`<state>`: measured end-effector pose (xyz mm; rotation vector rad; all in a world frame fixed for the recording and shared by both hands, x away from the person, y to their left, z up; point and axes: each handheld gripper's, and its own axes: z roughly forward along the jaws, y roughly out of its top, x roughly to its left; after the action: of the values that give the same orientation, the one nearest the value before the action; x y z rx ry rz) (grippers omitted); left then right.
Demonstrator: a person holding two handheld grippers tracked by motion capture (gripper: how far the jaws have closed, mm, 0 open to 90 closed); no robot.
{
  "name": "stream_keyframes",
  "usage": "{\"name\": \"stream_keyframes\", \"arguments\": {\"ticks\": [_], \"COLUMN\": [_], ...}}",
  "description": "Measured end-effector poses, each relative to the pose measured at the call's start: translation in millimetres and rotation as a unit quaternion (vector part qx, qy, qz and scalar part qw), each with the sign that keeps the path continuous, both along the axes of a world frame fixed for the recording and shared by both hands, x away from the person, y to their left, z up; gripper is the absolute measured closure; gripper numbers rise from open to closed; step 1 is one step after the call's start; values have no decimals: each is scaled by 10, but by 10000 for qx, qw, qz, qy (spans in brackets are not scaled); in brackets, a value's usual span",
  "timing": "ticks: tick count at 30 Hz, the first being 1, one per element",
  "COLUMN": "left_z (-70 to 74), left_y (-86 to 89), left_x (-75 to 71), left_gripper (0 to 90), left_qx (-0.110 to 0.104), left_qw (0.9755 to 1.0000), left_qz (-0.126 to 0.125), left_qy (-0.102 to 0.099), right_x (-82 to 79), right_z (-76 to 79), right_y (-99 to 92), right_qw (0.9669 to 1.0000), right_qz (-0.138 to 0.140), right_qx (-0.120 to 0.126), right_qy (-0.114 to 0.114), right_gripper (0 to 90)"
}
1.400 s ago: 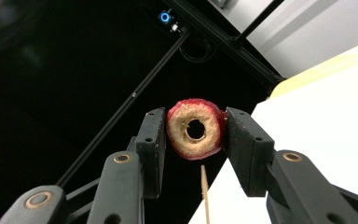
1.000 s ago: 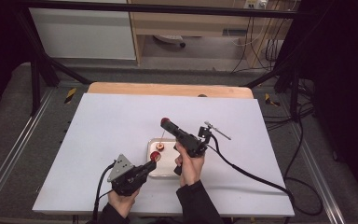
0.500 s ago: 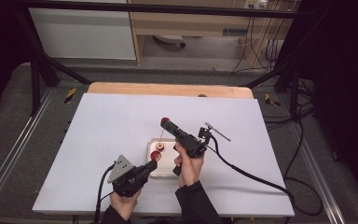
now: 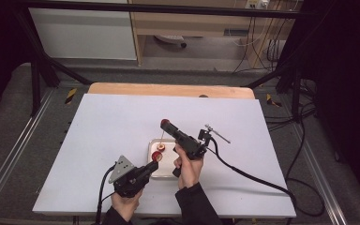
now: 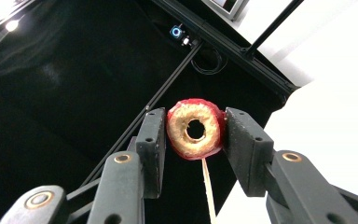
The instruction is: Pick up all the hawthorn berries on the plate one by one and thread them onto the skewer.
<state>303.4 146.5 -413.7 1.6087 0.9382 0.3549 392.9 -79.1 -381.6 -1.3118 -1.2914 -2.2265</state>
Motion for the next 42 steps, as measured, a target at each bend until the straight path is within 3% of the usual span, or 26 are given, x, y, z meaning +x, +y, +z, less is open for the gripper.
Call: {"name": "stream_keyframes", "arguments": {"ticks": [13, 22, 26, 35, 40, 42], "left_z": [14, 20, 23, 14, 6, 0], "left_y": [-23, -4, -3, -3, 0, -15], "left_x": [18, 23, 14, 28, 51, 41], "left_gripper": [883, 884, 885, 886, 886, 886], "left_qx": [51, -60, -16, -13, -235, -98], "left_qw": [9999, 9999, 10000, 10000, 9995, 9998], "left_qz": [143, 69, 90, 82, 48, 83], "left_qy": [48, 67, -2, 40, 224, 142], "right_x": [-29, -84, -89, -103, -126, -130], "right_z": [-72, -87, -84, -108, -112, -120], "right_y": [53, 68, 66, 79, 88, 91], "right_qw": [9999, 9993, 9991, 9991, 9988, 9988], "right_qz": [-9, -21, 2, 37, -15, -3], "right_qx": [-122, -325, -384, -386, -413, -416], "right_qy": [-45, -200, -200, -179, -280, -274], "right_gripper": [606, 610, 612, 616, 618, 618]}}
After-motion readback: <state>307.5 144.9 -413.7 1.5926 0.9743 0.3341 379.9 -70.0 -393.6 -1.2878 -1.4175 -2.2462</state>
